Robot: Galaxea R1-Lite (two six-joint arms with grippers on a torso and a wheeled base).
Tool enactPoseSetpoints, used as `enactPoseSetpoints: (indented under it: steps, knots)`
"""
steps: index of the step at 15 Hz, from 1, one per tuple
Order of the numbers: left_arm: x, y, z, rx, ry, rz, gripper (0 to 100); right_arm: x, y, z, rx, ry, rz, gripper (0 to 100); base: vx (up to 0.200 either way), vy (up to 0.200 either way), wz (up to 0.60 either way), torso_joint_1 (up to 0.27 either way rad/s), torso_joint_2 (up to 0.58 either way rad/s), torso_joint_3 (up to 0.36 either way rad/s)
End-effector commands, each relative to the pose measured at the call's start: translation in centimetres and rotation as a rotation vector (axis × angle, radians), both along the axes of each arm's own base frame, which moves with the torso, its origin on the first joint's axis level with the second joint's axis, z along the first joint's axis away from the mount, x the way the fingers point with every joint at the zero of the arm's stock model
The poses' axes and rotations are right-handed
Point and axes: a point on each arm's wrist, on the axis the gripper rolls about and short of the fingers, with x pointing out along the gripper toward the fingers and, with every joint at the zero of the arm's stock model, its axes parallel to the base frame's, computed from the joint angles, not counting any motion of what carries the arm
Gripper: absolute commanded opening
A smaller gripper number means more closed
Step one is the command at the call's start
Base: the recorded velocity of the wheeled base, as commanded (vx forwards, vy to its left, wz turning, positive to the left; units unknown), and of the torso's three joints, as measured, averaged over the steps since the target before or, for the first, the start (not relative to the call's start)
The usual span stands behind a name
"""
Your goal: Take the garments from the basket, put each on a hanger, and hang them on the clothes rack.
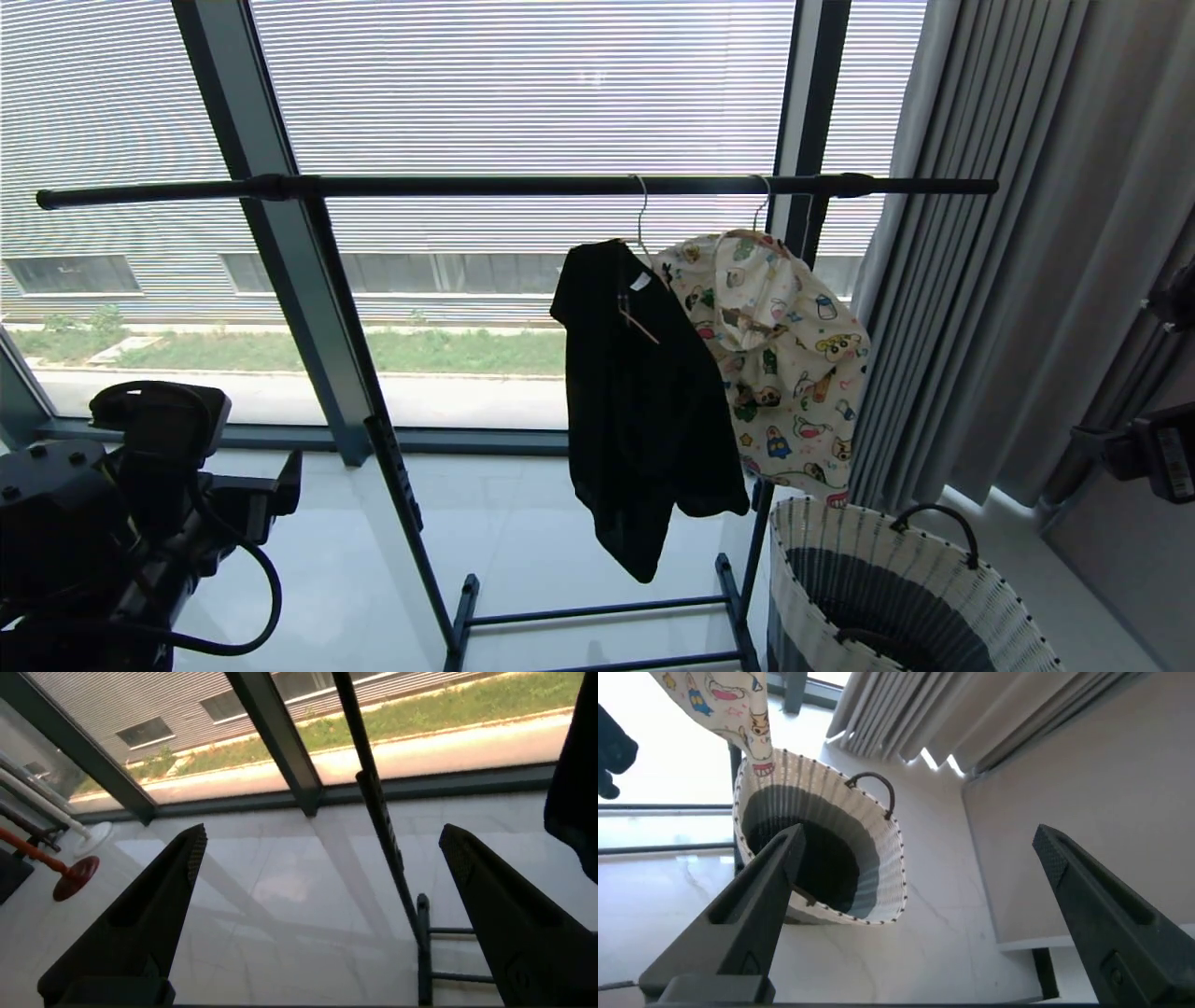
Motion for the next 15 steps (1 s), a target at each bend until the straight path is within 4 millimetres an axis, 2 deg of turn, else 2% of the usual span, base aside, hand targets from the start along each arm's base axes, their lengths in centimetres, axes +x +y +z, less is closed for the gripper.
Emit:
enactPoseSetpoints:
  steps: [1, 3, 6, 9, 11, 14, 15]
  knots:
    - [-1.2, 1.5, 1.2, -0.002, -0.066, 0.076, 100, -1.2, -0.5, -0.1, 0.000, -0.014, 0.004, 100, 0.000, 0.000, 0.00, 0.000, 0.00, 0.000]
    - [-2.8, 2.0, 2.0, -0.002, -0.113, 0.108, 100, -2.1, -1.2, -0.4, 0.000, -0.021, -0.013, 100, 0.000, 0.000, 0.00, 0.000, 0.00, 0.000]
    - [-6.9, 2.2, 2.2, 0.033, -0.166, 0.171, 100, -3.7, -2.3, -1.0, 0.005, -0.037, -0.043, 100, 0.000, 0.000, 0.00, -0.146, 0.34, 0.188]
    - [-10.1, 2.3, 3.0, 0.045, -0.221, 0.267, 100, -6.4, -3.6, -2.8, 0.004, -0.045, -0.074, 100, 0.000, 0.000, 0.00, -0.203, 0.48, 0.268]
    - [-13.2, 2.3, 2.7, 0.064, -0.209, 0.305, 100, -9.1, -4.8, -4.6, -0.015, -0.065, -0.084, 100, 0.000, 0.000, 0.00, -0.210, 0.49, 0.276]
    - [-18.4, 2.3, 2.5, 0.071, -0.175, 0.342, 100, -13.3, -6.4, -8.3, -0.078, -0.097, -0.153, 100, 0.000, 0.000, 0.00, -0.203, 0.48, 0.286]
    - [-19.9, 2.2, 1.9, 0.072, -0.163, 0.340, 100, -14.3, -6.6, -9.4, -0.094, -0.108, -0.184, 100, 0.000, 0.000, 0.00, -0.198, 0.48, 0.281]
